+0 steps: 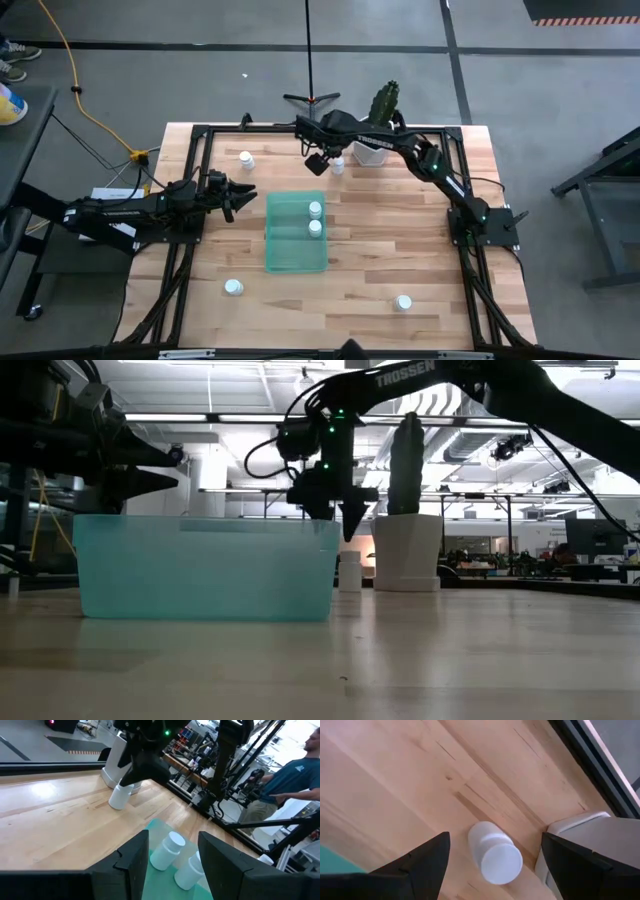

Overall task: Pick and place pill bottles into a basket
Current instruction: Put the pill bottle into the blue bin

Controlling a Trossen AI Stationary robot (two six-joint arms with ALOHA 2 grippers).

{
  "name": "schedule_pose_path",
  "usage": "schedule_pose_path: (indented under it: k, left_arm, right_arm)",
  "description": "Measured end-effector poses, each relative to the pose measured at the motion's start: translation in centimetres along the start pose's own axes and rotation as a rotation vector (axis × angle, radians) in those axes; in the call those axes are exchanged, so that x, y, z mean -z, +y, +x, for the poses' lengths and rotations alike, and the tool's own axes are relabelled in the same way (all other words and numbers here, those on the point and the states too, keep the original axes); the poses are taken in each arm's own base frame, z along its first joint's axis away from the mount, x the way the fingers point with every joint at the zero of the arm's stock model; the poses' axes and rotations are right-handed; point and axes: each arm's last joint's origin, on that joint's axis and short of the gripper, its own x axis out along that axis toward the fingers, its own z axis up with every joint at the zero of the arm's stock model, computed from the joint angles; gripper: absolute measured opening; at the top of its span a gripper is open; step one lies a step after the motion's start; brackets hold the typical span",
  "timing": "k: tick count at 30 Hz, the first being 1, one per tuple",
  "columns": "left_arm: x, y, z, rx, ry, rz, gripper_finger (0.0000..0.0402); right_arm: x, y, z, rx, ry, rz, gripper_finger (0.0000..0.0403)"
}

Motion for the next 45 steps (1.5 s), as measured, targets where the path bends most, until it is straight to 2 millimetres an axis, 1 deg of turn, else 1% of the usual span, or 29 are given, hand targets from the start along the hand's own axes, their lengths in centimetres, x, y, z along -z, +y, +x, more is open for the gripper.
schedule_pose_path:
  k: [4, 9, 11, 19, 40, 45]
  left_arm:
    - [0.0, 0.0, 0.0, -0.001, 0.0, 0.002, 0.0205]
    - [0.0, 0.0, 0.0, -0.001, -0.001, 0.002, 0.0205]
    - [0.0, 0.0, 0.0, -0.001, -0.001, 0.002, 0.0205]
    - [0.0, 0.0, 0.0, 0.002, 0.001, 0.002, 0.0205]
    - [0.0, 0.0, 0.0, 0.002, 0.002, 0.002, 0.0205]
    - [0.0, 0.0, 0.0, 0.002, 0.002, 0.002, 0.0205]
  right_arm:
    - [0.4, -0.3, 0.4, 0.01, 0.058, -0.007, 0.0304]
    - [0.3, -0.7, 1.2, -0.003, 0.098, 0.0, 0.0304]
    - [0.2, -0.5, 1.8, -0.031, 0.112, 0.0, 0.0304]
    - [0.4, 0.0, 3.5, -0.004, 0.16, -0.036, 0.0304]
    - [0.3, -0.1, 4.1, -0.005, 0.167, -0.025, 0.0304]
    - [0.4, -0.1, 4.2, -0.013, 0.176, -0.033, 0.0286]
